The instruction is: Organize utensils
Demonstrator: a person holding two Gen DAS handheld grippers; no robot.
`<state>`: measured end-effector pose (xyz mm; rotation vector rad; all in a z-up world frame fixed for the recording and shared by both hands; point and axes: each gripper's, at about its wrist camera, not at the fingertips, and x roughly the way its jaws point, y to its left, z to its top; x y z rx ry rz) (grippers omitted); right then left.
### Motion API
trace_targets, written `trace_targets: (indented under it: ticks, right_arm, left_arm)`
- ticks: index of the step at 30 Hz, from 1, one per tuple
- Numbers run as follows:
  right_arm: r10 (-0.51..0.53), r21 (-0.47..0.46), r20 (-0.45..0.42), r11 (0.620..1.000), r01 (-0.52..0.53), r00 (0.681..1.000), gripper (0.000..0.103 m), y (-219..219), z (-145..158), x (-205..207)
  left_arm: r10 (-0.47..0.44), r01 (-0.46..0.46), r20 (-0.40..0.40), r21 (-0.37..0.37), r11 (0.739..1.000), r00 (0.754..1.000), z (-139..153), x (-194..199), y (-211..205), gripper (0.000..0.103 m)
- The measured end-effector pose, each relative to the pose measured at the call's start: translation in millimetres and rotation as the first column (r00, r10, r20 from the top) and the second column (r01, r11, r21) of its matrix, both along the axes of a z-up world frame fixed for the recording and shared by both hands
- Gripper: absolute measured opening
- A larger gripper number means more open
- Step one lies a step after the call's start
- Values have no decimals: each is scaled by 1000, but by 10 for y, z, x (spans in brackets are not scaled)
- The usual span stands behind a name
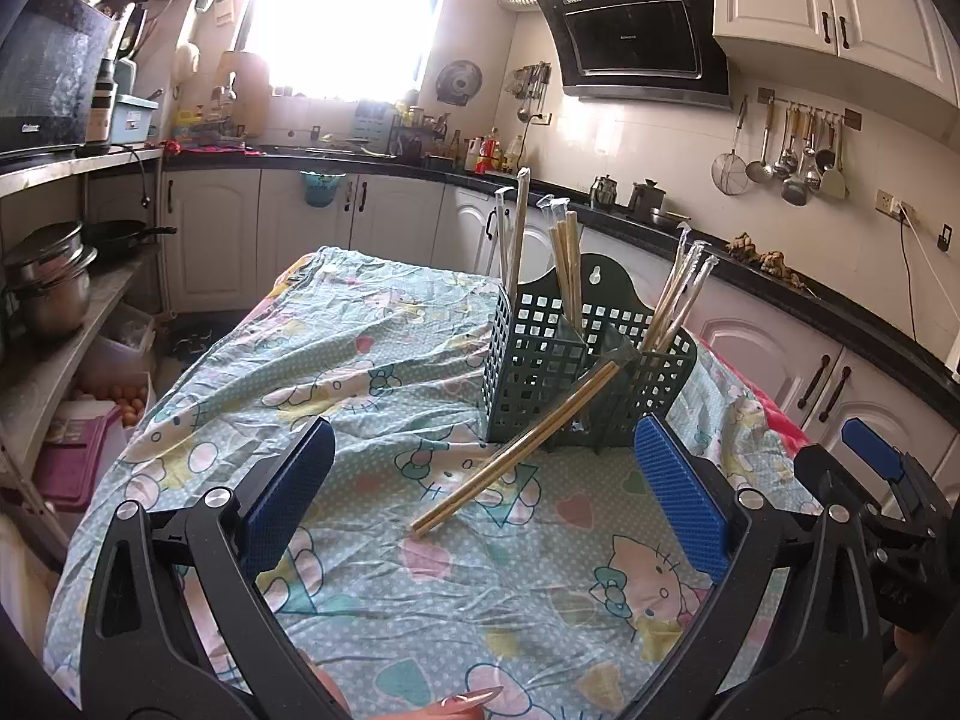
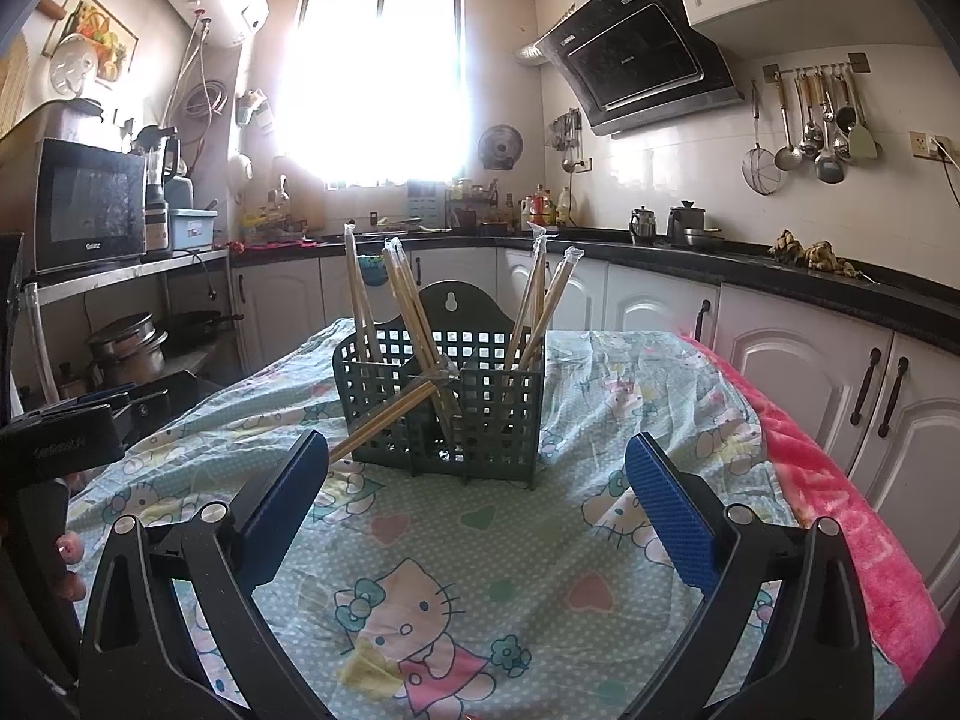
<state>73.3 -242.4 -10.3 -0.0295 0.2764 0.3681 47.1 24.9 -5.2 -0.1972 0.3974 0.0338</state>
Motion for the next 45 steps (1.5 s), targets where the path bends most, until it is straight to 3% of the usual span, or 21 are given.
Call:
trace_targets:
  ticks: [45]
  right_arm:
    - [4,-7,5,1000,-4,1000,97,35,-8,-28]
  left_arm:
    - [18,-18,8,-3,1000,1000,26,-8,13,92]
